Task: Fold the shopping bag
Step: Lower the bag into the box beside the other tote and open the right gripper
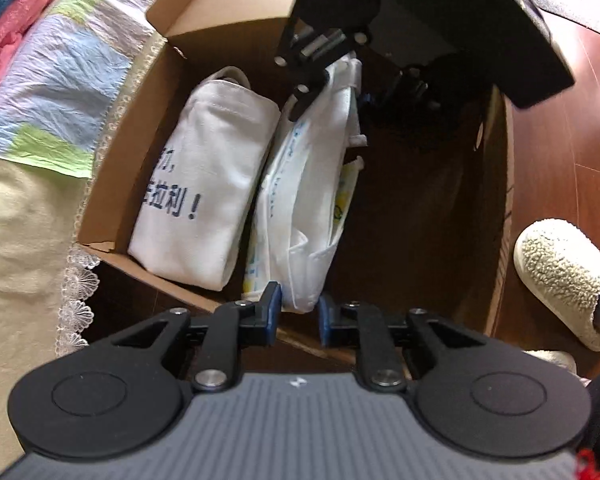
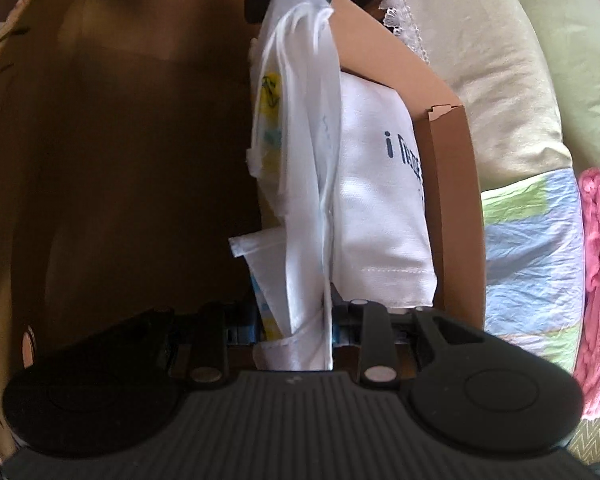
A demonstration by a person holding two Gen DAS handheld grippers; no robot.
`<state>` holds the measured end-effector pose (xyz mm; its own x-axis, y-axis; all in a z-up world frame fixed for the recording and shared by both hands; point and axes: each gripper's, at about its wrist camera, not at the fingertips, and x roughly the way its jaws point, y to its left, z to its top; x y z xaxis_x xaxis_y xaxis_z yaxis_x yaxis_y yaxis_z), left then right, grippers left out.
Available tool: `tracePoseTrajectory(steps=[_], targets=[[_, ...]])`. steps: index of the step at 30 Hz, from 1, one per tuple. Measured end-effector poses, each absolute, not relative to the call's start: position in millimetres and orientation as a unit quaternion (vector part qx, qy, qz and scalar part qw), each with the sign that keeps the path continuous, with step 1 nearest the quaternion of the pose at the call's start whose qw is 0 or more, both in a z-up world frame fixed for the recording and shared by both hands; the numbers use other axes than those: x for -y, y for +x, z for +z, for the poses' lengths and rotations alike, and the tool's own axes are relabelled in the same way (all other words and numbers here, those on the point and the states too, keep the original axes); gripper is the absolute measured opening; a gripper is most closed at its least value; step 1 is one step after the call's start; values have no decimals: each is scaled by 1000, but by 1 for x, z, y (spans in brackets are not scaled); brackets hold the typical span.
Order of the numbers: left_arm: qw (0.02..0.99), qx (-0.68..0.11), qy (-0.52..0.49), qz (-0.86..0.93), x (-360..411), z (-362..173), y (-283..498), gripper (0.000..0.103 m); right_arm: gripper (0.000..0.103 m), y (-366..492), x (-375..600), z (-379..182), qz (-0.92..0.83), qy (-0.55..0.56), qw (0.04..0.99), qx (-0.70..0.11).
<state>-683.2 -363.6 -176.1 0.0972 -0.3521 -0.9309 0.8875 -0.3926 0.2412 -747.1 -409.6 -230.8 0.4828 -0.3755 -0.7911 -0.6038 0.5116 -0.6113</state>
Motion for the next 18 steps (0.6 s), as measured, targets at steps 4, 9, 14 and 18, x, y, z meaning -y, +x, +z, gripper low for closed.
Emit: tracePoseTrajectory(steps=[4,9,14,18], targets=[[498,-257,551,-619,366,-178,-680,23,39,-740,406,-240,71,-489,702,-512],[500,-267,560,-604,369,-189,-683,23,74,-736,407,-222,86,-474,710,-515],[496,-268,573,-595,369,-201,-689,23,69,-743,414,-182,118,-433,738,-503],[500,-269,578,-587,371,-205,-692,24,23,-734,428,-159,128,-350,770,-517]])
